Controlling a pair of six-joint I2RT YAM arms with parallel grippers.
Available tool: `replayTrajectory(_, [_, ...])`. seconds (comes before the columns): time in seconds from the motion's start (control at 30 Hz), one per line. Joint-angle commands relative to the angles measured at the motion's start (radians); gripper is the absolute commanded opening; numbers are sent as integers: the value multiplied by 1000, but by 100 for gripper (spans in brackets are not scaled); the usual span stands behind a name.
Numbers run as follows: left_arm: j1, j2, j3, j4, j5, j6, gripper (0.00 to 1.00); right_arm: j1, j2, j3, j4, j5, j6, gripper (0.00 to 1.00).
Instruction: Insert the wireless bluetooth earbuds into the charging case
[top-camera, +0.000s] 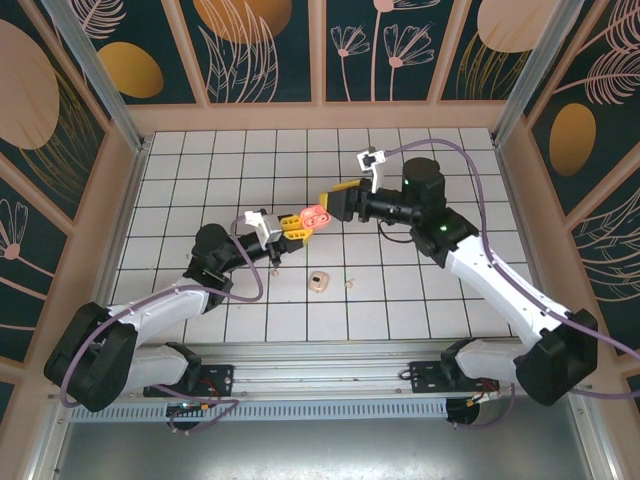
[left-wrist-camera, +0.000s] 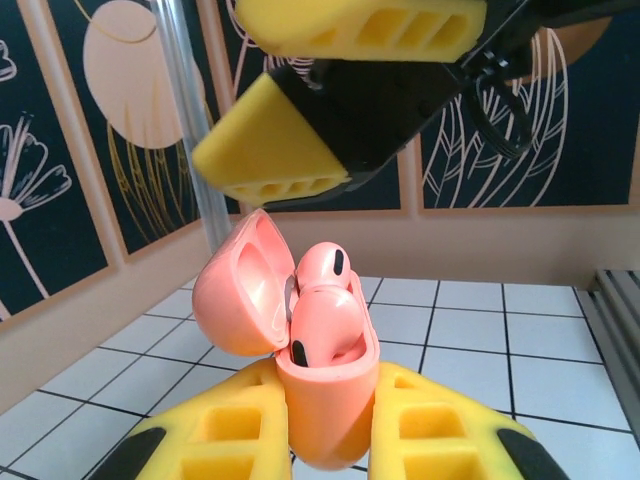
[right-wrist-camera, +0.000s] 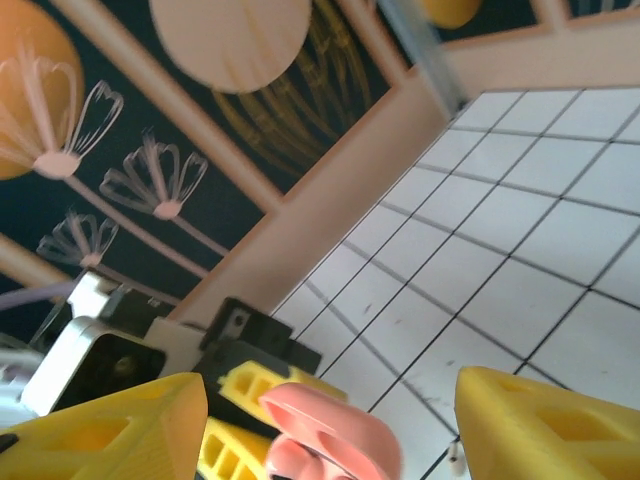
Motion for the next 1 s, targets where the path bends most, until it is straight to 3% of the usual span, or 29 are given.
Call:
replayTrajectory(0.0, [-4, -12, 41, -28, 80, -5, 7, -1, 50, 52, -38, -168, -35, 67])
replayTrajectory(0.27, [-5, -18, 42, -37, 68, -7, 8, 3, 115, 82, -54, -264, -35, 67])
replayTrajectory(0.57, [-5, -10, 47, -63, 15, -2, 8, 2, 33, 4, 2, -291, -1, 62])
replayTrajectory(0.87, [-4, 4, 65, -112, -14, -17, 8, -17, -90, -121, 75, -235, 34, 59])
replayTrajectory(0.97, [-4, 18, 94, -161, -61, -41, 7, -18, -124, -134, 29, -96, 40, 59])
